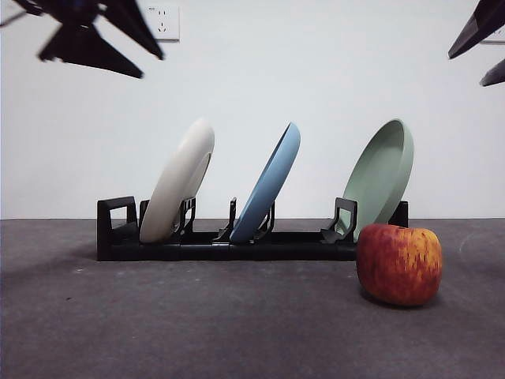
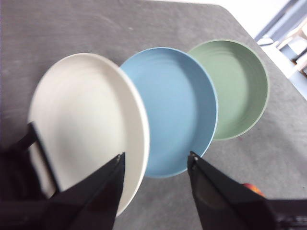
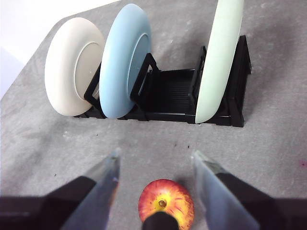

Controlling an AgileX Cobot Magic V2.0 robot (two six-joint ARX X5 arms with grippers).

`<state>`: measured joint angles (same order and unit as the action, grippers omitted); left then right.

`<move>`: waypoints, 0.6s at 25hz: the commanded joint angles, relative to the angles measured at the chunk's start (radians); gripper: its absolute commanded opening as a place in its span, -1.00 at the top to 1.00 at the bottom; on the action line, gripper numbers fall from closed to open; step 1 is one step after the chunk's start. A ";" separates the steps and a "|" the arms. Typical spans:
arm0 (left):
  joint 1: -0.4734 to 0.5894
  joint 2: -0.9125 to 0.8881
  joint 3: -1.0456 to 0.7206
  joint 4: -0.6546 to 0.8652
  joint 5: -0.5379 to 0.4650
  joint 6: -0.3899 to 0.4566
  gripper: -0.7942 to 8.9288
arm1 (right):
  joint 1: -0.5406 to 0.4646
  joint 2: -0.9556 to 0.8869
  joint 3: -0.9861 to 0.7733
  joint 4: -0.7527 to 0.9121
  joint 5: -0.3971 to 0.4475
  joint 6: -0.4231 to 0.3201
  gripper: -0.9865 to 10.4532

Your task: Take the yellow plate from the plate rack,put the plate on the table,take the apple from the table,put the apple in the plate

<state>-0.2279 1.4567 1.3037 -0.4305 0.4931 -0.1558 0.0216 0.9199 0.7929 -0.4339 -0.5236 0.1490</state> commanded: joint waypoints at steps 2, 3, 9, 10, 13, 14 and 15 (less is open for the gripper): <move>-0.057 0.121 0.098 -0.019 -0.046 0.010 0.38 | 0.000 0.002 0.004 0.003 0.001 -0.009 0.37; -0.075 0.158 0.124 -0.022 -0.081 0.010 0.38 | 0.000 0.002 0.004 0.003 0.002 -0.009 0.37; -0.128 0.305 0.153 0.001 -0.165 0.010 0.39 | 0.000 0.002 0.004 0.003 0.003 -0.009 0.38; -0.132 0.317 0.153 -0.001 -0.180 0.010 0.39 | 0.000 0.002 0.004 0.003 0.006 -0.009 0.38; -0.133 0.321 0.153 0.020 -0.180 0.010 0.45 | 0.000 0.002 0.004 0.003 0.006 -0.009 0.38; -0.133 0.320 0.156 0.022 -0.177 0.011 0.65 | 0.000 0.002 0.004 0.003 0.006 -0.009 0.38; -0.133 0.320 0.158 0.022 -0.175 0.011 0.82 | 0.000 0.002 0.004 0.003 0.006 -0.009 0.38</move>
<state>-0.3569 1.7752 1.4582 -0.4156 0.3164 -0.1547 0.0216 0.9207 0.7929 -0.4343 -0.5205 0.1486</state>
